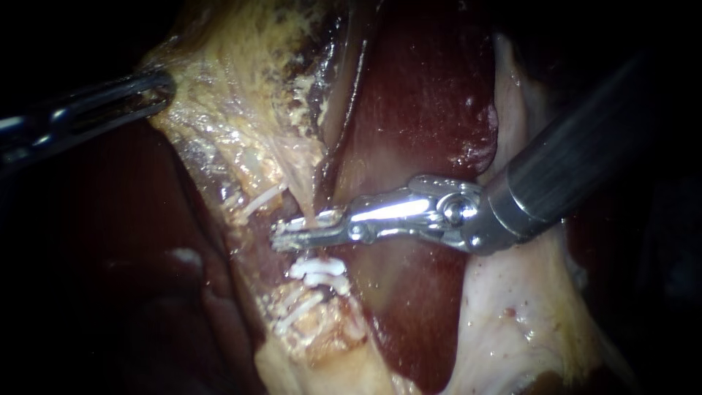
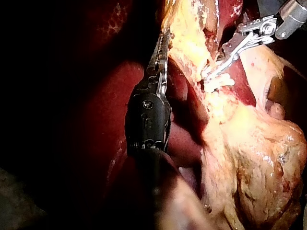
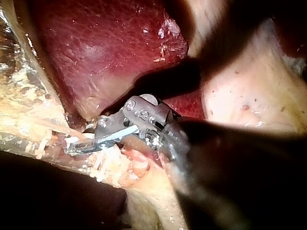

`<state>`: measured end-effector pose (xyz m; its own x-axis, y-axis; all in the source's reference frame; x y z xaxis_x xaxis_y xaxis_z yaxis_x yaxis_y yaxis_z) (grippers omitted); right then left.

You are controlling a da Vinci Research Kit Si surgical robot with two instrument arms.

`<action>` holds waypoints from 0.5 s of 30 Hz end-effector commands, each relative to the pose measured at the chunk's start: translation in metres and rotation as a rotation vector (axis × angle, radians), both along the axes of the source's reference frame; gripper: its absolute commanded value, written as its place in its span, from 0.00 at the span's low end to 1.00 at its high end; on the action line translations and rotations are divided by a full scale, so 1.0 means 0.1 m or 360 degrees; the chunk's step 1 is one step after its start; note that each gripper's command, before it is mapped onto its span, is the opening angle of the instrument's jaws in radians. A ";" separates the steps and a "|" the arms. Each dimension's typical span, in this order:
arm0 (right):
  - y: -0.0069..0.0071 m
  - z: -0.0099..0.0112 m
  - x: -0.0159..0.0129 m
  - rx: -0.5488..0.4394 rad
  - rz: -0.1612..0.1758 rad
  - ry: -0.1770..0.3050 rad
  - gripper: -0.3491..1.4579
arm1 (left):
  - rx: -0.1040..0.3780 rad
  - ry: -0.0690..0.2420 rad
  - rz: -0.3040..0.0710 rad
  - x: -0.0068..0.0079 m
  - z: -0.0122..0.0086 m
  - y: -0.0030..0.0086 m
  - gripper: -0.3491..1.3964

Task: Going back third clip right tube

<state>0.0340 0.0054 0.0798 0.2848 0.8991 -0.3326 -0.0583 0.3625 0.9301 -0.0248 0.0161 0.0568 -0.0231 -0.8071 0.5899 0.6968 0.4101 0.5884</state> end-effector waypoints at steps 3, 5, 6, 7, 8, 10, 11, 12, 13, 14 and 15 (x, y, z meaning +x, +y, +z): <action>0.000 0.000 0.000 -0.0001 0.0004 -0.0002 0.00 | 0.0006 -0.0002 -0.0006 0.000 0.000 0.000 0.00; 0.000 0.000 0.000 -0.0001 0.0004 -0.0002 0.00 | 0.0006 -0.0002 -0.0006 0.000 -0.001 0.000 0.00; 0.000 0.000 0.000 -0.0001 0.0004 -0.0002 0.00 | 0.0013 -0.0006 -0.0012 0.000 -0.001 0.000 0.00; 0.000 0.000 0.000 -0.0001 0.0004 -0.0002 0.00 | 0.0013 -0.0006 -0.0012 0.000 -0.001 0.000 0.00; 0.000 0.000 0.000 -0.0001 0.0004 -0.0002 0.00 | 0.0013 -0.0006 -0.0012 0.000 -0.001 0.000 0.00; 0.000 0.000 0.001 -0.0081 -0.0012 0.0018 0.08 | 0.0013 -0.0006 -0.0012 0.000 -0.001 0.000 0.00; 0.001 0.000 0.001 -0.0166 -0.0016 0.0031 0.19 | 0.0013 -0.0006 -0.0012 0.000 -0.001 0.000 0.00; 0.002 0.000 0.002 -0.0222 -0.0019 0.0039 0.28 | 0.0013 -0.0006 -0.0012 0.000 -0.001 0.000 0.00; 0.003 0.001 0.003 -0.0293 -0.0035 0.0052 0.37 | 0.0013 -0.0006 -0.0012 0.000 -0.001 -0.001 0.00; 0.004 0.001 0.004 -0.0337 -0.0040 0.0065 0.41 | 0.0013 -0.0006 -0.0012 0.000 -0.001 -0.001 0.00; 0.005 0.002 0.004 -0.0364 -0.0034 0.0076 0.44 | 0.0013 -0.0006 -0.0012 0.000 -0.001 -0.001 0.00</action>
